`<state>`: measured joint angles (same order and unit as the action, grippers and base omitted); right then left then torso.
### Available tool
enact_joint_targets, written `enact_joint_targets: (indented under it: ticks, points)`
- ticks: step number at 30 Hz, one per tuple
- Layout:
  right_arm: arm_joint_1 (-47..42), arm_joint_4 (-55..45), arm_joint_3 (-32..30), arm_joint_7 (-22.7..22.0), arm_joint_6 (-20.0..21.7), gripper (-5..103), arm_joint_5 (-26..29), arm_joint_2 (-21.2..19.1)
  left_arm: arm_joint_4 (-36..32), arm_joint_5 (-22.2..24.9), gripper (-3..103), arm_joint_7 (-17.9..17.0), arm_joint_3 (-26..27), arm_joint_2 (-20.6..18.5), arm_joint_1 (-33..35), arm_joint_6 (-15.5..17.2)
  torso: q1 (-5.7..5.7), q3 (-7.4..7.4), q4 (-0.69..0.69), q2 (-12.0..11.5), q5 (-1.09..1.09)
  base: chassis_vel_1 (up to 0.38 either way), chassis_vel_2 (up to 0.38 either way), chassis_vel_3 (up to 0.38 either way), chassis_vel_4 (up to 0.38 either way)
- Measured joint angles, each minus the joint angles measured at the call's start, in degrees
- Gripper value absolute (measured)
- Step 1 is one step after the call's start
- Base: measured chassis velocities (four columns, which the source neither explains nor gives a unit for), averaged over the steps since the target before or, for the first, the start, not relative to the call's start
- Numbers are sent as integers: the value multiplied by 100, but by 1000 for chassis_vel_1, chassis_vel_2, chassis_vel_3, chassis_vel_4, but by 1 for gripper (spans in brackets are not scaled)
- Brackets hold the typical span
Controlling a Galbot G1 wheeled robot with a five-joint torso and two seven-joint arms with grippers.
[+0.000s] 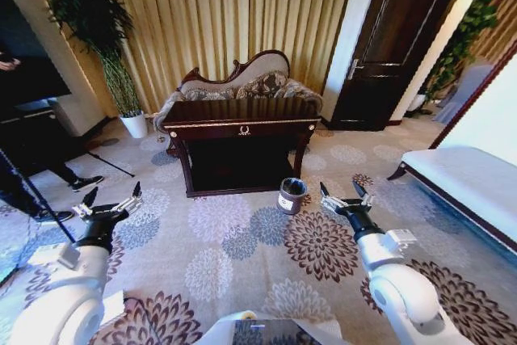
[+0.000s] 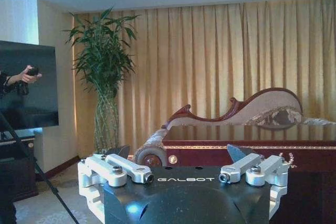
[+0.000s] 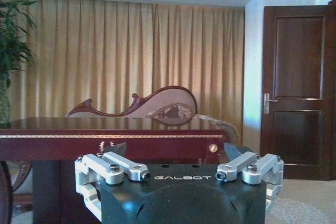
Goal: Move to the front of the table and place the trash on the table into the trash bin.
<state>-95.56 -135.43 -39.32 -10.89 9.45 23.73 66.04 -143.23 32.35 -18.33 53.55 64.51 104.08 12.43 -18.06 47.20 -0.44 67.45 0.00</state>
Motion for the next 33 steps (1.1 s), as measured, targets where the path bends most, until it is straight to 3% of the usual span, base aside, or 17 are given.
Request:
enact_joint_targets:
  ticks: [33]
  points:
    - [-14,-21,0,-13,-3,100,-20,3,0,-17,100,17,6,1,5,28,6,-3,0,4,0,-2,1,2,-2]
